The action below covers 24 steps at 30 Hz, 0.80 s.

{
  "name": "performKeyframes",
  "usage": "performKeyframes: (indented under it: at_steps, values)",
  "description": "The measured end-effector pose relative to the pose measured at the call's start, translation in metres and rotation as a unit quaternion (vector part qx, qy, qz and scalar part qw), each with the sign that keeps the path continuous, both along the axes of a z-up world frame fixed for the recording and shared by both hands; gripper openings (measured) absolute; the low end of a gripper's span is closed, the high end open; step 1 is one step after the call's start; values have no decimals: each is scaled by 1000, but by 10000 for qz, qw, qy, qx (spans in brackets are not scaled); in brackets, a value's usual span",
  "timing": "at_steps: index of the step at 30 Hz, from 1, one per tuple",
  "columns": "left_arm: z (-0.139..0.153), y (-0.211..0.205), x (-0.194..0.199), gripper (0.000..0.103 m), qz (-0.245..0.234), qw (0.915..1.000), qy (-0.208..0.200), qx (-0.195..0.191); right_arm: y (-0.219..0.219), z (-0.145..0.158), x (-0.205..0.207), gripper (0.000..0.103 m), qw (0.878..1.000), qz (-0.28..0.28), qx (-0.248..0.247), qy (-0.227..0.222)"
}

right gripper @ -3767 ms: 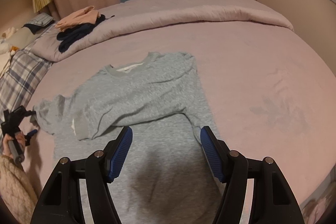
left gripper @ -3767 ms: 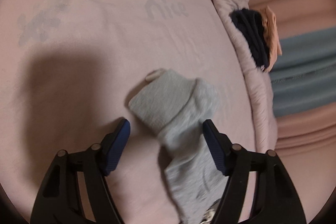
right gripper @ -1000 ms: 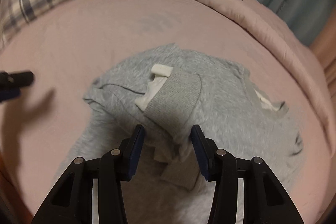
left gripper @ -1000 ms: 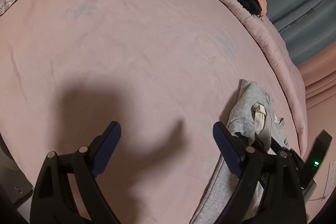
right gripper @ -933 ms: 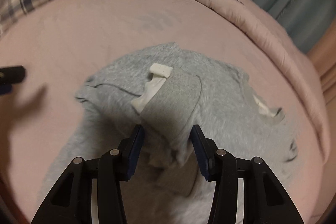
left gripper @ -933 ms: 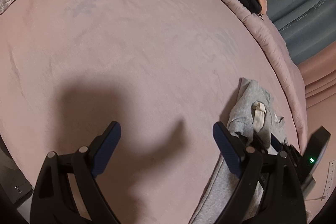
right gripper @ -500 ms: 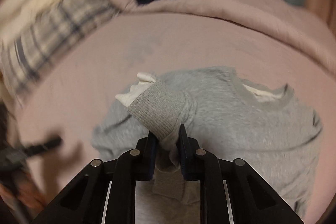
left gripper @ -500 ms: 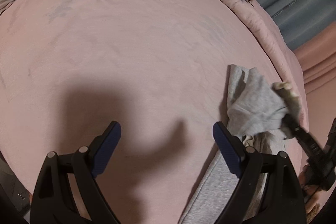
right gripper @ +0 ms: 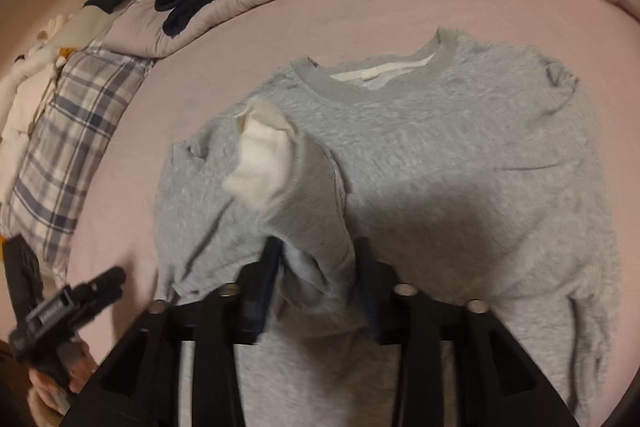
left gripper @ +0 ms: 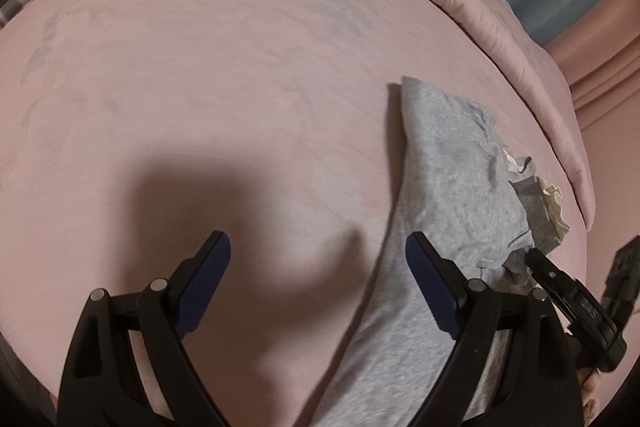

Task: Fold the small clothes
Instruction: 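Grasp the sweatshirt side edge with the left gripper while the right gripper holds the cuff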

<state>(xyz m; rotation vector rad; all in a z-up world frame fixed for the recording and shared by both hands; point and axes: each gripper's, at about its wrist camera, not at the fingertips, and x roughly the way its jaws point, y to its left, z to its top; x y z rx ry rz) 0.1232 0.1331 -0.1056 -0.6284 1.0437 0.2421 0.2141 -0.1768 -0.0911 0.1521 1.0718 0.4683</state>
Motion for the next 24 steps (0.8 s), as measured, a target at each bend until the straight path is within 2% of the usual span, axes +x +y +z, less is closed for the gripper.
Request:
performKeyframes:
  at_steps: [3, 7, 10, 13, 16, 17, 18, 19, 20, 21, 22, 23, 24]
  values:
    - [-1, -3, 15, 89, -111, 9999, 6, -1, -10, 13, -2, 57, 9998, -20, 77, -202]
    - [-3, -4, 37, 88, -198, 9997, -31, -147, -21, 19, 9, 58, 9993, -144, 141, -300]
    - [-4, -6, 52, 85, -281, 9993, -86, -239, -24, 7, 28, 58, 9991, -404, 71, -104]
    - [-7, -7, 65, 82, -384, 9984, -132, -389, -35, -4, 36, 58, 9971, -721, 208, 128]
    - [-18, -8, 77, 65, -545, 9955, -110, -764, -45, -15, 48, 58, 9940, -978, 368, 317]
    - [-23, -9, 81, 63, -582, 9945, -77, -872, -47, -17, 49, 58, 9937, -991, 392, 346]
    - [-24, -10, 82, 54, -591, 9947, -88, -839, -47, -20, 50, 58, 9933, -997, 413, 405]
    - [-23, -10, 83, 36, -605, 9955, -119, -717, -47, -22, 50, 58, 9930, -999, 446, 445]
    - [-22, -11, 83, 23, -682, 9952, -165, -676, -46, -22, 49, 58, 9928, -980, 543, 436]
    - [-23, -12, 84, 7, -776, 9939, -199, -763, -47, -21, 47, 45, 9928, -951, 612, 396]
    - [-24, -12, 84, 7, -805, 9934, -212, -795, -48, -19, 46, 29, 9931, -903, 666, 331]
    - [-23, -11, 83, 7, -752, 9947, -235, -665, -48, -17, 45, 15, 9935, -913, 633, 252]
    - [-20, -12, 82, 7, -723, 9958, -249, -497, -49, -12, 43, 15, 9934, -937, 642, 132]
